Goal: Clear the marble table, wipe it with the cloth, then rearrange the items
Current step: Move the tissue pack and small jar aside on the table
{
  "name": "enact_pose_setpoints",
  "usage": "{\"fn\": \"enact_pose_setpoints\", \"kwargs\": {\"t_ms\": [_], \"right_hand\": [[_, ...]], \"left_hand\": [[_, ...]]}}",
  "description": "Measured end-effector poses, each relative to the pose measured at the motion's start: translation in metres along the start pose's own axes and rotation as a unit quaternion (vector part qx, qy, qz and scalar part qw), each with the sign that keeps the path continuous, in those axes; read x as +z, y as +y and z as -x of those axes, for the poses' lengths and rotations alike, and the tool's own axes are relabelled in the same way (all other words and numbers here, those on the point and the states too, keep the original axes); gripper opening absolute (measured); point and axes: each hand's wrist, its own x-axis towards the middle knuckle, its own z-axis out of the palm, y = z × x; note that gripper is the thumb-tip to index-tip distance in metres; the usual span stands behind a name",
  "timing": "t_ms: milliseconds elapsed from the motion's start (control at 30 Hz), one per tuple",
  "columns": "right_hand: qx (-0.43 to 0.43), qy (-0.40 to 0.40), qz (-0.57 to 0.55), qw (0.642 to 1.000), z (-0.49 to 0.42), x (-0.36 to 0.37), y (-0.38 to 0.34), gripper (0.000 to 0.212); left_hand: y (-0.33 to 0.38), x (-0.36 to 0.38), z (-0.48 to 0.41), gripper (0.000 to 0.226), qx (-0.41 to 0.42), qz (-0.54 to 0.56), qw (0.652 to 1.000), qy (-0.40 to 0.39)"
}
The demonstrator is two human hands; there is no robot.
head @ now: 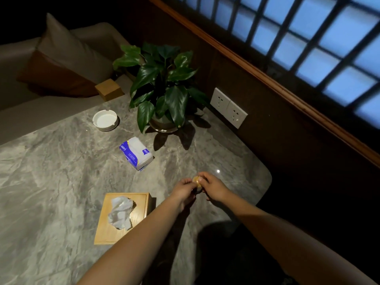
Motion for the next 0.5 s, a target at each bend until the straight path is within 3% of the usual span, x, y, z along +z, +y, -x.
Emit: {"fn": "enact_pose_setpoints", "kwargs": {"t_ms": [267, 367, 500], "right_hand": [[0.006, 0.045, 0.045, 0.998, -0.020, -0.007, -0.016, 0.030], [0.010, 0.072, 0.058, 0.996, -0.018, -0.004, -0.020, 0.039], [-0.093, 0.187, 0.137, 0.968, -0.012, 0.002, -0.037, 0.036]], "left_hand": [[0.022, 0.013, -0.018, 0.002, -0.005, 0.008, 1.000, 0.008], [0.026, 0.011, -0.012, 0.048, 0.006, 0.002, 1.000, 0.022], [0.034, -0.012, 0.005, 0.058, 0.048, -0.034, 0.997, 0.058]]}}
